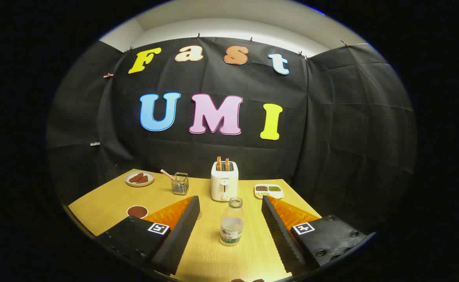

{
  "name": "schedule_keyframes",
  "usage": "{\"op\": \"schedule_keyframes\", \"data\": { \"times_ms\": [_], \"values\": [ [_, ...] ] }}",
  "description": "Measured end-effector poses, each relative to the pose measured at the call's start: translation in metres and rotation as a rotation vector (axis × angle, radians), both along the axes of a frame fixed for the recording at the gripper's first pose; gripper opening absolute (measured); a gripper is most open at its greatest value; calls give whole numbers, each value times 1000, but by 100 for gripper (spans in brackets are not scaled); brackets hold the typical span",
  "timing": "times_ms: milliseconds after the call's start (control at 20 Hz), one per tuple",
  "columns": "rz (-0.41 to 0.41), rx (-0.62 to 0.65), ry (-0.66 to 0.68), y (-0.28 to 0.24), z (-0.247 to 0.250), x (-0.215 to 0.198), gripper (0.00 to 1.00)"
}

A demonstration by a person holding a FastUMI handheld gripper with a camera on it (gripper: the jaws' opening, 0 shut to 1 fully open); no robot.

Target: Take the bottle from table, then pour the juice into the cup, finally place the bottle on the coaster

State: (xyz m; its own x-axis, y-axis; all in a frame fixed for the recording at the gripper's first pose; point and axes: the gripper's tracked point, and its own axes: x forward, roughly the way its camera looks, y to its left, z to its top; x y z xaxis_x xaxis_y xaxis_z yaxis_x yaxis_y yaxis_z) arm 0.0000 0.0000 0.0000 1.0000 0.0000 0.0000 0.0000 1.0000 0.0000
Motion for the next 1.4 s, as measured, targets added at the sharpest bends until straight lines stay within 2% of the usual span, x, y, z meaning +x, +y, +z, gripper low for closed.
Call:
{"op": "schedule_keyframes", "data": {
  "times_ms": [850, 1150, 1400],
  "values": [
    [57, -25, 19, 10, 14, 24, 98],
    [112, -48, 15, 4, 6, 38, 98],
    [152, -14, 20, -4, -19, 58, 98]
  ]
}}
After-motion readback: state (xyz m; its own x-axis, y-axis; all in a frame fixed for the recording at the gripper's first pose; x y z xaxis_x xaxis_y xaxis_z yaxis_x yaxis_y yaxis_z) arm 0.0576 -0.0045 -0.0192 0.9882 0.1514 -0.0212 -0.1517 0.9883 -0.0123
